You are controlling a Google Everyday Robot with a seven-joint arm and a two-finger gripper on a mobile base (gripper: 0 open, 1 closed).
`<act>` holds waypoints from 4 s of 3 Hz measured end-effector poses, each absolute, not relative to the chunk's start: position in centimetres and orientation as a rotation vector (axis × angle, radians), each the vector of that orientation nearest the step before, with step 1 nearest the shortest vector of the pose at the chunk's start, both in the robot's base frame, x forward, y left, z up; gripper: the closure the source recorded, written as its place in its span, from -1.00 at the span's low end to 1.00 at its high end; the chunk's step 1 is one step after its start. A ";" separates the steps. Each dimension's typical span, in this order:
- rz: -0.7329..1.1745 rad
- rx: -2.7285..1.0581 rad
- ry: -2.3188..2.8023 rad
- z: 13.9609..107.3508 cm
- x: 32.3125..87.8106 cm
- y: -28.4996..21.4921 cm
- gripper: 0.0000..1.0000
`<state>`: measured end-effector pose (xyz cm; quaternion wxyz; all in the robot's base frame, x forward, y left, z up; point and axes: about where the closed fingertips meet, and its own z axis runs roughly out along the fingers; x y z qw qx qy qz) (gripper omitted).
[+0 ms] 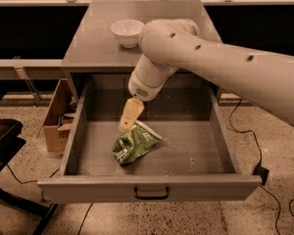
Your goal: Pick green jalapeno chip bag from top drawer and place on counter
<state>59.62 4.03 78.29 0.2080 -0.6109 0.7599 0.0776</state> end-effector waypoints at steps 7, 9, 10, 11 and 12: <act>0.404 -1.793 2.221 63.2 56.7 8.6 0.07; 0.429 -1.842 2.196 62.2 56.3 10.4 1.00; 0.464 -1.848 2.096 64.2 56.8 11.5 1.00; 0.517 -1.836 1.959 70.2 57.7 10.6 1.00; 0.530 -1.846 1.823 77.6 59.3 7.4 1.00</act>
Offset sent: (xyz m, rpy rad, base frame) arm -0.0095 0.0138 -0.0301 -0.0451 0.0637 -0.0193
